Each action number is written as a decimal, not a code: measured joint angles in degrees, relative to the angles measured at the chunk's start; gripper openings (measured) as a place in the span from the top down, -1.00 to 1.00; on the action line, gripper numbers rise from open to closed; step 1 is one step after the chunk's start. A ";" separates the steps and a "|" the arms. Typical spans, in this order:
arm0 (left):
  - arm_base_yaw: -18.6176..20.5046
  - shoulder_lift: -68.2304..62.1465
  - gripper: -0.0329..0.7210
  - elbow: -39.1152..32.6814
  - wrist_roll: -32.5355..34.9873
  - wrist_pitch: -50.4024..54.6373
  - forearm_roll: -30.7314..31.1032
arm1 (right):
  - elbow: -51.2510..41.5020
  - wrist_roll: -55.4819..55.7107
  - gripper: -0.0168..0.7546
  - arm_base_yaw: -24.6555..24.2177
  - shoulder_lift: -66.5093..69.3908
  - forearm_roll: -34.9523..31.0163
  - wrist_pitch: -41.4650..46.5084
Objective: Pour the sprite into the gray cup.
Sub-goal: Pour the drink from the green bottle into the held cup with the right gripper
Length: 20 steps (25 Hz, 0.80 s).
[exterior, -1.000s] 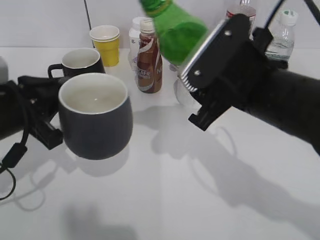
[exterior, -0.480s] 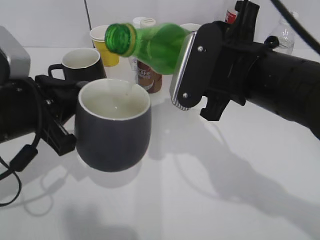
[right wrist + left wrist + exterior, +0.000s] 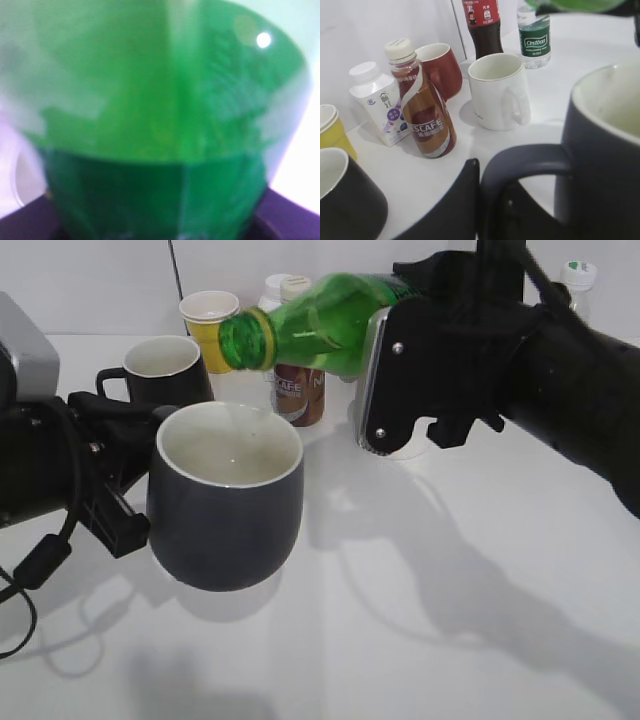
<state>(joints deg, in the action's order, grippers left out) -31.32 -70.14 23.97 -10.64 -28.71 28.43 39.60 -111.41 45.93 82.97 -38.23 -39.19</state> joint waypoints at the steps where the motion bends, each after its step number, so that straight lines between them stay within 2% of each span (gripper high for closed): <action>1: 0.00 0.00 0.79 0.00 0.00 0.00 0.00 | 0.00 -1.64 -0.09 0.00 0.00 0.00 -0.06; 20: 0.00 0.00 0.79 0.00 0.00 0.13 0.06 | 0.00 -15.22 -0.08 0.00 0.01 0.48 -2.61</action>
<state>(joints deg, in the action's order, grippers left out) -31.32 -70.14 23.97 -10.64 -28.57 28.48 39.60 -126.64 45.93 82.98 -37.75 -41.80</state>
